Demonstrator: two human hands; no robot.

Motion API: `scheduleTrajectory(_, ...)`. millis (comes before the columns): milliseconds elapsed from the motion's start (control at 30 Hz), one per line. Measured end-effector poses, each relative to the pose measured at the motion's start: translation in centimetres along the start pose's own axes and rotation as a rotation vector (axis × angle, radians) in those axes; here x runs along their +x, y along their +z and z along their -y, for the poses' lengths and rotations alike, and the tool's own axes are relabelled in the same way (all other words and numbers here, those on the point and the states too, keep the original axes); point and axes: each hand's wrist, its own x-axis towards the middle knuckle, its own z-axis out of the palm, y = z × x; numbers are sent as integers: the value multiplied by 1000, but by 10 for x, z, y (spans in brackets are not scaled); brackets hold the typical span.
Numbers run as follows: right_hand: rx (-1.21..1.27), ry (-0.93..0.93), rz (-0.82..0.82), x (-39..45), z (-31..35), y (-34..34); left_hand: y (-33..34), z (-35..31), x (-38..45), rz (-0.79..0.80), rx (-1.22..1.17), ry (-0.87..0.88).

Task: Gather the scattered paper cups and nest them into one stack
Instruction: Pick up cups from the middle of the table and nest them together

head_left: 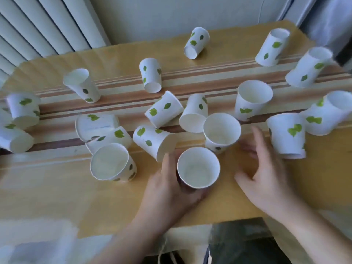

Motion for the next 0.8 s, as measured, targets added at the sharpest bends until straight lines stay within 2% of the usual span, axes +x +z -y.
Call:
scheduleTrajectory(67, 17, 6, 29, 2, 2, -1, 1, -1, 3, -3, 27, 12)
scheduleTrajectory(233, -58, -53, -18, 3, -3, 3, 7, 4, -2, -81, 116, 65)
scheduleTrajectory(367, -83, 4, 9, -4, 6, -2, 1, -1, -9, -28, 102, 58)
scheduleTrajectory(433, -47, 39, 38, -2, 13, -8, -4, -5, -11, 1, 86, 45)
scheduleTrajectory(533, 90, 128, 75, 7, 36, -17, -5, -6, -14, -41, 72, 49)
scheduleTrajectory(667, 217, 73, 21, 21, 63, -11, -2, -8, -15, -117, 10, 100)
scheduleTrajectory(800, 231, 61, -11, 29, 63, 5, 1, -9, -10, -108, -15, 112)
